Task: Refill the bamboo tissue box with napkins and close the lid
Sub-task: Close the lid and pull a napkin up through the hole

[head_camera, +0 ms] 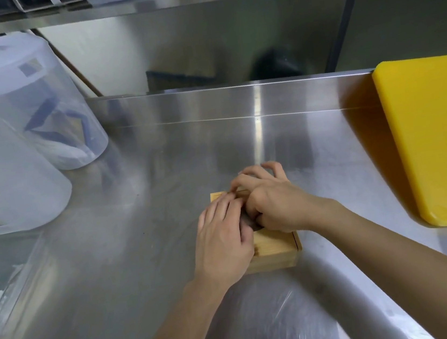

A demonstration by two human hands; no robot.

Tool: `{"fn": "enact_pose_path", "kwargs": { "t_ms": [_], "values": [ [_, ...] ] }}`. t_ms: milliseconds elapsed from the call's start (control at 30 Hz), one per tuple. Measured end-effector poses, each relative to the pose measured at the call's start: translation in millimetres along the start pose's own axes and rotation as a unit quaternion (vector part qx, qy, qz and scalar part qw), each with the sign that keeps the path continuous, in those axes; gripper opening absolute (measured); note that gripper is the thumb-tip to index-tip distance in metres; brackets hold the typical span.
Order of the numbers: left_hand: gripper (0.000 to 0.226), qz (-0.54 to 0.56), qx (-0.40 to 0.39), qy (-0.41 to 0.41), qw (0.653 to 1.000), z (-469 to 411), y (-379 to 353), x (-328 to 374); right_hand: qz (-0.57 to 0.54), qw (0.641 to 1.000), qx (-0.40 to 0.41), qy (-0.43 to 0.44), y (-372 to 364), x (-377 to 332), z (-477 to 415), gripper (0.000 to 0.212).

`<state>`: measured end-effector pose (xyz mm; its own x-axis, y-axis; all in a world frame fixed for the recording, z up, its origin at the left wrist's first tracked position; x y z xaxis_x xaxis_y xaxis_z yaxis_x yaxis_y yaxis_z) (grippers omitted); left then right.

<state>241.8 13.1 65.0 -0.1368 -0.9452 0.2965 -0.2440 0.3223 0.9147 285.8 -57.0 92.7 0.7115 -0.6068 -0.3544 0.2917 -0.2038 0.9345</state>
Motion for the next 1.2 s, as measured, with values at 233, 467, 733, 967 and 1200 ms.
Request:
{"fn": "enact_pose_path", "kwargs": {
  "t_ms": [233, 467, 733, 967, 1200],
  "values": [
    [0.031, 0.057, 0.028, 0.024, 0.998, 0.4, 4.2, -1.6, -0.044, 0.996, 0.053, 0.062, 8.7, 4.3, 16.3, 0.024],
    [0.042, 0.045, -0.011, 0.018, 0.999, 0.0, 2.0, -3.4, -0.059, 0.992, 0.066, 0.092, 5.6, 2.4, 26.1, 0.018],
    [0.016, 0.011, -0.109, -0.055, 0.992, -21.2, 2.5, 1.9, -0.076, 0.982, 0.131, 0.111, 7.6, 5.9, 32.4, 0.011],
    [0.003, 0.084, -0.080, -0.063, 0.991, -21.1, 2.0, 4.9, -0.237, 0.964, 0.120, 0.025, 6.0, 24.9, 34.2, 0.011],
    [0.017, 0.113, -0.107, -0.078, 0.985, -18.3, 7.5, 6.6, -0.335, 0.940, -0.017, -0.058, -1.9, 35.3, 25.3, 0.016]
  ]
}}
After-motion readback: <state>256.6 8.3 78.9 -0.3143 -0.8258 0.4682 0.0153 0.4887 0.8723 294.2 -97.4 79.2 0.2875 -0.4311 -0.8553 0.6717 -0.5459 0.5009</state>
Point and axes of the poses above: each hand's wrist, its own z-axis away from the middle knuckle, its own y-axis out of the back of the hand, x = y × z, the point moved 7 cm from there along -z, towards the middle knuckle, and after that the axes turned 10 degrees about -z, right-handed, at the moved point
